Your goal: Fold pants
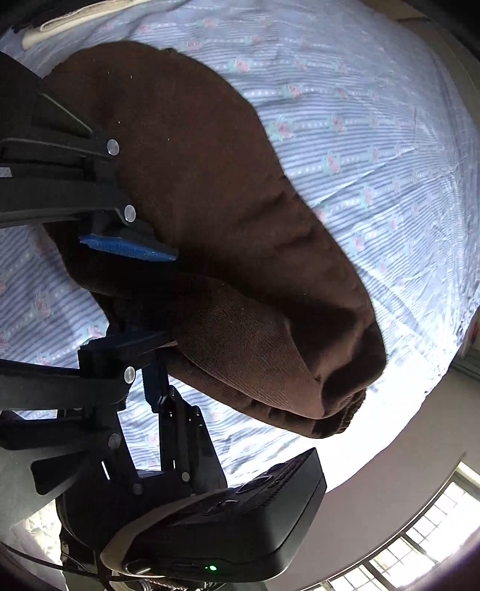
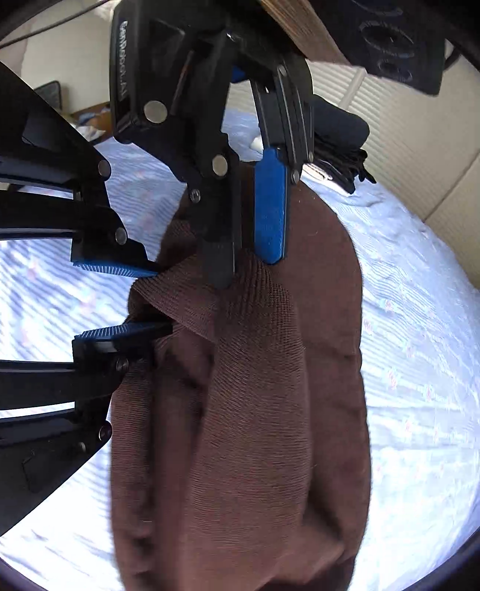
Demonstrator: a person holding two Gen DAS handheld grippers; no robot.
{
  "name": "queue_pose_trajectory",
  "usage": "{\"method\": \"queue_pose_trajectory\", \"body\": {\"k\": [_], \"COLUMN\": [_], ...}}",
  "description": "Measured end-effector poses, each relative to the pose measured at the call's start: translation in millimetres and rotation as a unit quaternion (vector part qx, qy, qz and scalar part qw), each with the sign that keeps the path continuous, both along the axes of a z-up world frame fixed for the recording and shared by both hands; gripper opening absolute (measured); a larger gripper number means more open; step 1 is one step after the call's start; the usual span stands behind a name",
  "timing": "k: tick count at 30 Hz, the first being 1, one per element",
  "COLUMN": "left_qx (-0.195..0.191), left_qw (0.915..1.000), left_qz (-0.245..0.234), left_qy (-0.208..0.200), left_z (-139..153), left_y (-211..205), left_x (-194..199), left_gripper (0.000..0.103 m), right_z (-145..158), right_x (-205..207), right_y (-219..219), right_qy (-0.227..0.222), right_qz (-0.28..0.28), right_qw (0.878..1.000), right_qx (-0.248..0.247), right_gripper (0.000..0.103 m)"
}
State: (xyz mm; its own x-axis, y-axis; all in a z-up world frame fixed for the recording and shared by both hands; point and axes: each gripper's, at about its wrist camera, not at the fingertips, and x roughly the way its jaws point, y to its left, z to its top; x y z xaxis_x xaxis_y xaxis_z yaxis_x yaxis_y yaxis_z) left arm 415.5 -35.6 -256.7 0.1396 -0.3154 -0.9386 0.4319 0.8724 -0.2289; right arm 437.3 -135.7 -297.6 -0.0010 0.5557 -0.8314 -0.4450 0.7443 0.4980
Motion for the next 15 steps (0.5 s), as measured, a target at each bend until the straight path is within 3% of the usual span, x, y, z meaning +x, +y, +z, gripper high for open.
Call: {"method": "queue_pose_trajectory", "body": {"k": [3, 5, 6, 8, 10, 11, 13, 15], "left_qx": [0.039, 0.039, 0.035, 0.034, 0.031, 0.025, 0.007, 0.001], "left_qw": [0.9992, 0.9992, 0.9993, 0.9991, 0.9988, 0.9982, 0.9958, 0.9921], "left_qz": [-0.002, 0.008, 0.012, 0.023, 0.036, 0.046, 0.067, 0.085], "left_qy": [0.014, 0.008, 0.007, 0.006, -0.014, -0.029, -0.063, -0.093], "left_z": [-28, -31, -28, -19, -1, 11, 35, 52], "left_y": [-9, -8, -7, -5, -3, -2, -1, -1], "left_x": [-12, -15, -16, -15, -17, -19, -23, -26], "left_gripper": [0.039, 0.042, 0.043, 0.048, 0.050, 0.057, 0.071, 0.074], "right_z": [-23, -40, -42, -30, -8, 4, 28, 47], "right_x": [-13, -24, -33, -51, -61, -62, -55, -40], "right_y": [-6, -10, -14, -27, -52, -67, -100, -132], "right_qy": [0.036, 0.105, 0.115, 0.089, 0.053, 0.035, -0.009, -0.042], "right_qz": [-0.018, -0.015, -0.019, -0.027, -0.071, -0.100, -0.169, -0.243], "right_qw": [0.999, 0.994, 0.993, 0.995, 0.994, 0.993, 0.983, 0.967], "right_qx": [-0.026, -0.016, -0.029, -0.046, -0.057, -0.061, -0.067, -0.070], "right_gripper": [0.023, 0.022, 0.022, 0.028, 0.043, 0.048, 0.048, 0.050]}}
